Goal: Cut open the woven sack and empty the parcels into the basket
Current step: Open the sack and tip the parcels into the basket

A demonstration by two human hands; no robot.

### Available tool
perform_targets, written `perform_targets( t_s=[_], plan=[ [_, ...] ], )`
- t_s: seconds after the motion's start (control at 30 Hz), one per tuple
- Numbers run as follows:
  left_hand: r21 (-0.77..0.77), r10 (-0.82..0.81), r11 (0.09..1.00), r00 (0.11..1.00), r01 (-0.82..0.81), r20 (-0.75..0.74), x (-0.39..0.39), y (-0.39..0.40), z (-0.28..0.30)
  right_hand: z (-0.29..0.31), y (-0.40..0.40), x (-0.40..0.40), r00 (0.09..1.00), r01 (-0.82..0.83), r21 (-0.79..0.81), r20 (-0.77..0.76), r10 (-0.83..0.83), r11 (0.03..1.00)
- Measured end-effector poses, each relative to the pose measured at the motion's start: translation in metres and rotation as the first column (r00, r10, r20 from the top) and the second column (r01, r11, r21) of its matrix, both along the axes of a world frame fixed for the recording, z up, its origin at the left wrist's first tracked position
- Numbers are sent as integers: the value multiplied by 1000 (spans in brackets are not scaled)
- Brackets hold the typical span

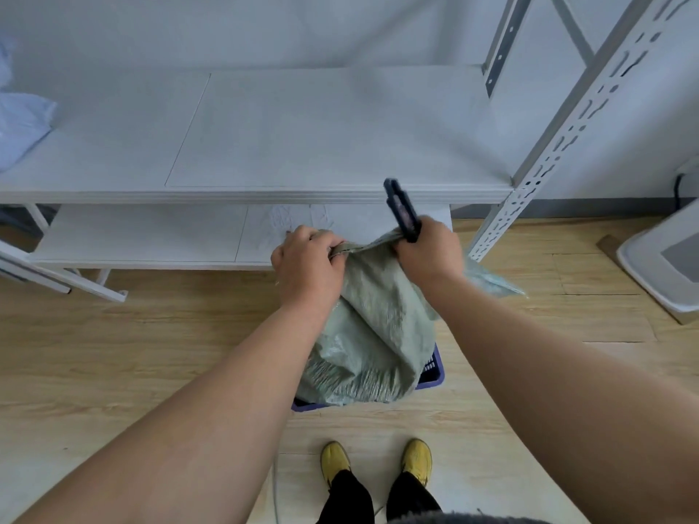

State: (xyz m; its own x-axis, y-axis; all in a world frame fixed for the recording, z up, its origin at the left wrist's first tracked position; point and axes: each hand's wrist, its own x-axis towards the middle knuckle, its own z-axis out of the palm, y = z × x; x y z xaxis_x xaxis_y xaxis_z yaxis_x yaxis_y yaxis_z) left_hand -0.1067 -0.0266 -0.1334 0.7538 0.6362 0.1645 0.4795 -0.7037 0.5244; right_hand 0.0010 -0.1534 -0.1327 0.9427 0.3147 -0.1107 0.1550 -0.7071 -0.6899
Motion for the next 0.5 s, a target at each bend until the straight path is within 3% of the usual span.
perform_targets(
  t_s=[0.07,0.2,0.33,0.43,0.5],
  plan=[
    [-3,18,1000,999,-18,36,1,2,1,4,3,-2,995,73,144,55,-82,987],
    [-16,1,1000,1000,0,19,2,0,2,3,3,-4,998,-35,35,-44,36,999],
    [-10,22,1000,998,-21,52,3,1,2,6,4,-5,997,61,220,22,-67,974],
    [-16,10,1000,1000,-9,28,4,-1,4,3,-2,-3,995,7,68,-101,0,998],
    [-16,5,1000,999,-4,33,4,-2,4,4,-2,-3,995,79,119,-74,-70,990]
  ],
)
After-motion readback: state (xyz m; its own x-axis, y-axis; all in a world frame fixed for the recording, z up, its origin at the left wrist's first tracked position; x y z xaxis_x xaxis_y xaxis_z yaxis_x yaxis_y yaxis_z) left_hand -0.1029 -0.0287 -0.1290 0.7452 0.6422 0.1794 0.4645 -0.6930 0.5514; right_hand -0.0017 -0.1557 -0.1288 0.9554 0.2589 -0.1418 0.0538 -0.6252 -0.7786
